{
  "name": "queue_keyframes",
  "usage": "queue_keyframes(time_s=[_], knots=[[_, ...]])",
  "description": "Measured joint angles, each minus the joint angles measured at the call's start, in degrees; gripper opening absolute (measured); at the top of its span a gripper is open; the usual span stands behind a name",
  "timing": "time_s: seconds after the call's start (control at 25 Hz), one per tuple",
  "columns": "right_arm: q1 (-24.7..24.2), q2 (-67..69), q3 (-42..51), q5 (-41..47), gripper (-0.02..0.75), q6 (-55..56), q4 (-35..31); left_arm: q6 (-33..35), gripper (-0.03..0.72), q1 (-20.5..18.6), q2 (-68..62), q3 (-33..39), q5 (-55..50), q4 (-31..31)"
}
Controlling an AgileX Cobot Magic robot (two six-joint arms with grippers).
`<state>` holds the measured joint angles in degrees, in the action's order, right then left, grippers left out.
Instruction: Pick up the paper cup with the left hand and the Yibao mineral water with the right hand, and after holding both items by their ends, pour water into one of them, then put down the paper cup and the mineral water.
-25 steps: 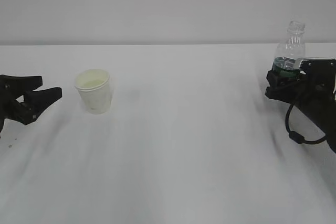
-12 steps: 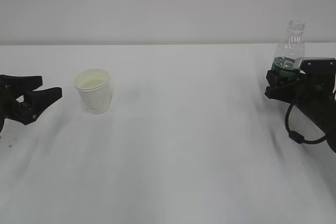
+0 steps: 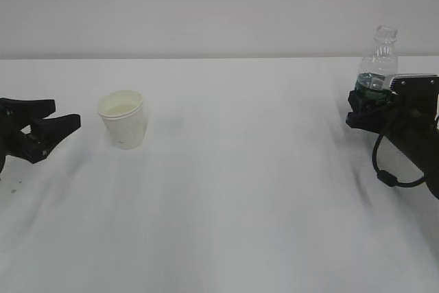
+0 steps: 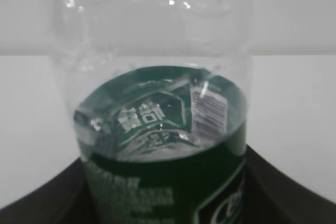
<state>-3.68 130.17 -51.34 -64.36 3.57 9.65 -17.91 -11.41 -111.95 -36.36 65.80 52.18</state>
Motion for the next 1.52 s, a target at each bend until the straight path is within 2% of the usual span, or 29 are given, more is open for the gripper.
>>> queue_keyframes(time_s=[0.72,1.04,1.52], knots=[[0.0,2.1,-0.5,-0.6,0.463,-0.1,1.5,0.0,0.508,0.0,0.0,0.0,0.0,0.0],[0.0,2.1,-0.5,-0.6,0.565,0.2,4.5,0.0,0.503,0.0,0.0,0.0,0.0,0.0],[0.0,2.1,-0.3,-0.8,0.604,0.4,4.9,0.0,0.503,0.0,0.0,0.0,0.0,0.1]])
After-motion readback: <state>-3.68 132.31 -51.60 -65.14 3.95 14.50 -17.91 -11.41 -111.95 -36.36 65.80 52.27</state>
